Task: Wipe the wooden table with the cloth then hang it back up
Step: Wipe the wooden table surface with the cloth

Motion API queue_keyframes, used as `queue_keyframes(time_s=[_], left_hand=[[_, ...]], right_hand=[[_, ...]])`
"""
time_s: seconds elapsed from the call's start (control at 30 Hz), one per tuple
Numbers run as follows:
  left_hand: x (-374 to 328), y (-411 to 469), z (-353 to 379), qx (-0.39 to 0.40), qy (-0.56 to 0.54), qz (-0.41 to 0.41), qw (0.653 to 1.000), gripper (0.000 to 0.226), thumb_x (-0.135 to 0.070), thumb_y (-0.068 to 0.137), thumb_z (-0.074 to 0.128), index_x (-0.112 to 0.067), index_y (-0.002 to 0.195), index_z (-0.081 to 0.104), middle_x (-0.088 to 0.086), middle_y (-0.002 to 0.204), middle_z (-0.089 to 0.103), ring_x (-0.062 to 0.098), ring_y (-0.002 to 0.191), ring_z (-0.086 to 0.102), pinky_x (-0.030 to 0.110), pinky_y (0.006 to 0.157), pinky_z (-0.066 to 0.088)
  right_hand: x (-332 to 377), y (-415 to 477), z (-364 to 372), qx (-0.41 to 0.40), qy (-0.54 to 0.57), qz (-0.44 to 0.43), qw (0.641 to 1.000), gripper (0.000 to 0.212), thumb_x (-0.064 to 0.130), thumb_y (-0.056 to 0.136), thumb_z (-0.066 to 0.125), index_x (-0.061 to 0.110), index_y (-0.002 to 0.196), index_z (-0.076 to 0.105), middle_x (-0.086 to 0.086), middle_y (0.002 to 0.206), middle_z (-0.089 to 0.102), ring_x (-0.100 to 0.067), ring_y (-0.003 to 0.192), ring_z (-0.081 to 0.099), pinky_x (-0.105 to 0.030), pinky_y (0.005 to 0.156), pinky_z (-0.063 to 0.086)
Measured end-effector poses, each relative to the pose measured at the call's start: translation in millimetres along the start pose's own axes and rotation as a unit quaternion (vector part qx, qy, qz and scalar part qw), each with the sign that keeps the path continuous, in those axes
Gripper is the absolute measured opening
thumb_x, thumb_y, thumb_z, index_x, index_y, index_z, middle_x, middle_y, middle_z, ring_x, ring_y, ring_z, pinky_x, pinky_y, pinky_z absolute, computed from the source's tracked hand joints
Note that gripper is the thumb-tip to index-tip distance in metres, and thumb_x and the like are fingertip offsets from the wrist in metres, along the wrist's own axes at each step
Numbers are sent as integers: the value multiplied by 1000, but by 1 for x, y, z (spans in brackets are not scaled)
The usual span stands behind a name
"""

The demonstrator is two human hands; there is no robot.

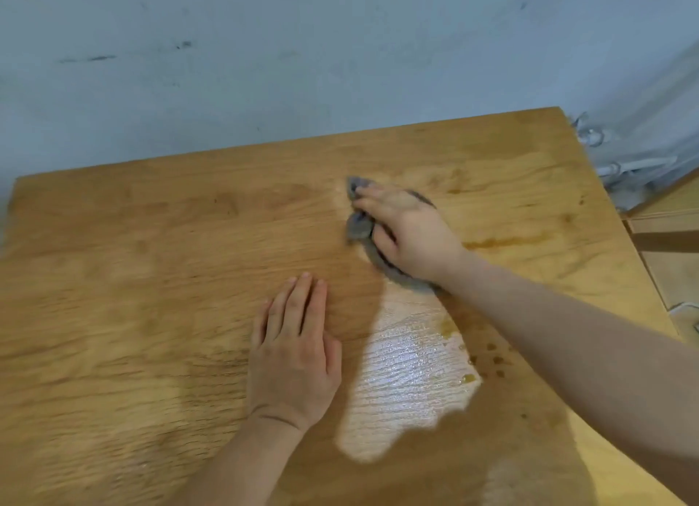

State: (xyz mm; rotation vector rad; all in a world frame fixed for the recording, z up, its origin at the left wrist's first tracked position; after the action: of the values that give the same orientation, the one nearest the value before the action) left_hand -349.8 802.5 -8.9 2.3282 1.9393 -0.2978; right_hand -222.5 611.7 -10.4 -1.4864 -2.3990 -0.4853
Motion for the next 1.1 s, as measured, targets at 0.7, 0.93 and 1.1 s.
queue_keyframes(time_s=[0.7, 0.93, 1.1], left_hand=[[0, -4, 6, -52, 3, 5, 999, 56, -23, 85, 36, -8, 138, 48, 12, 144, 46, 28, 134, 38, 46, 111, 28], [1, -2, 6, -27, 10, 15, 999, 60, -27, 86, 33, -8, 141, 41, 13, 147, 41, 30, 136, 34, 50, 111, 29], [3, -1, 8, -18, 11, 33, 999, 58, -26, 88, 31, -6, 141, 42, 12, 149, 39, 32, 138, 32, 54, 110, 29]], right_hand=[[60, -58, 24, -67, -50, 204, 975, 51, 32, 90, 43, 15, 137, 51, -7, 149, 43, -23, 141, 33, -45, 114, 26], [112, -150, 30, -69, -18, 202, 977, 45, 26, 91, 47, 15, 133, 57, -3, 145, 48, -19, 140, 36, -42, 114, 29], [120, -105, 45, -163, -26, 414, 895, 51, 27, 89, 40, 12, 137, 51, -6, 147, 45, -22, 141, 33, -44, 116, 22]])
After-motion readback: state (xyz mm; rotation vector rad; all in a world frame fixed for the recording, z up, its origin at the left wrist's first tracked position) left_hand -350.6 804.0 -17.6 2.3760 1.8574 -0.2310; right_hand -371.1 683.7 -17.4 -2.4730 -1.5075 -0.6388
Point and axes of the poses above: each hand's wrist, its own y-axis towards the middle knuckle, its own z-axis out of the palm, x = y × z, the point moved 1 cm from there along y, towards the middle knuckle
